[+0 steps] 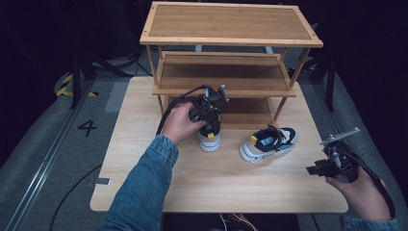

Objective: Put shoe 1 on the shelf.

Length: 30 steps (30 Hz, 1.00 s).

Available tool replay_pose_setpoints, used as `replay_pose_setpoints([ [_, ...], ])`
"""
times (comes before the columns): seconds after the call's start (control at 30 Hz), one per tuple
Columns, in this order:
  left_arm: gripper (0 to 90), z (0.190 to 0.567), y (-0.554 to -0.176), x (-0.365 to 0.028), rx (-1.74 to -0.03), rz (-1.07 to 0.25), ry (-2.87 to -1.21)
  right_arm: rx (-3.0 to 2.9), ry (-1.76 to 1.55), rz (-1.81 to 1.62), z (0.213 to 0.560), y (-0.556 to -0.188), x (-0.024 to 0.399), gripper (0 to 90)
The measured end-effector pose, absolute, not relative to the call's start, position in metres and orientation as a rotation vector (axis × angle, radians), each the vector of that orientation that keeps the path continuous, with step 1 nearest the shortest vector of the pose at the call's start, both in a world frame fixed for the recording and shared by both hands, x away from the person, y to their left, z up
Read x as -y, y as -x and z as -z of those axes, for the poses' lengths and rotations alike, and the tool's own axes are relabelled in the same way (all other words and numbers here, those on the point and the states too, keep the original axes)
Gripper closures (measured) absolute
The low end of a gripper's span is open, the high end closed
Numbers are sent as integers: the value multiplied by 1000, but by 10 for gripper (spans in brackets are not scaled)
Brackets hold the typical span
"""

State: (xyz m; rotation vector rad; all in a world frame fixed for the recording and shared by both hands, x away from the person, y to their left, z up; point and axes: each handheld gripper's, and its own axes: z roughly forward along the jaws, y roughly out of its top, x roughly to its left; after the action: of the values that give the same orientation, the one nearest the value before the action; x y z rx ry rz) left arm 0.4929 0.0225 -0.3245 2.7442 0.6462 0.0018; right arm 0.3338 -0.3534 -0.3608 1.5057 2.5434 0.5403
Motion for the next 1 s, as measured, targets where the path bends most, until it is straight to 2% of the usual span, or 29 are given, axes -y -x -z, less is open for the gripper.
replay_pose_setpoints([
  [0.17,697,314,-474,-24,-619,-5,-2752,-2548,-1495,-541,361,-336,351,539],
  [0.33,818,314,-456,-27,-626,-9,-2787,-2558,-1482,-537,361,-337,348,541],
  [0.47,833,320,-445,-31,-726,-54,-2769,-2560,-1477,-540,360,-338,347,542],
  [0.6,895,330,-441,-32,-749,20,-2782,-2562,-1476,-537,361,-338,346,544],
  [1.0,897,361,-444,-23,-733,96,-2904,-2558,-1489,-534,362,-337,348,545],
])
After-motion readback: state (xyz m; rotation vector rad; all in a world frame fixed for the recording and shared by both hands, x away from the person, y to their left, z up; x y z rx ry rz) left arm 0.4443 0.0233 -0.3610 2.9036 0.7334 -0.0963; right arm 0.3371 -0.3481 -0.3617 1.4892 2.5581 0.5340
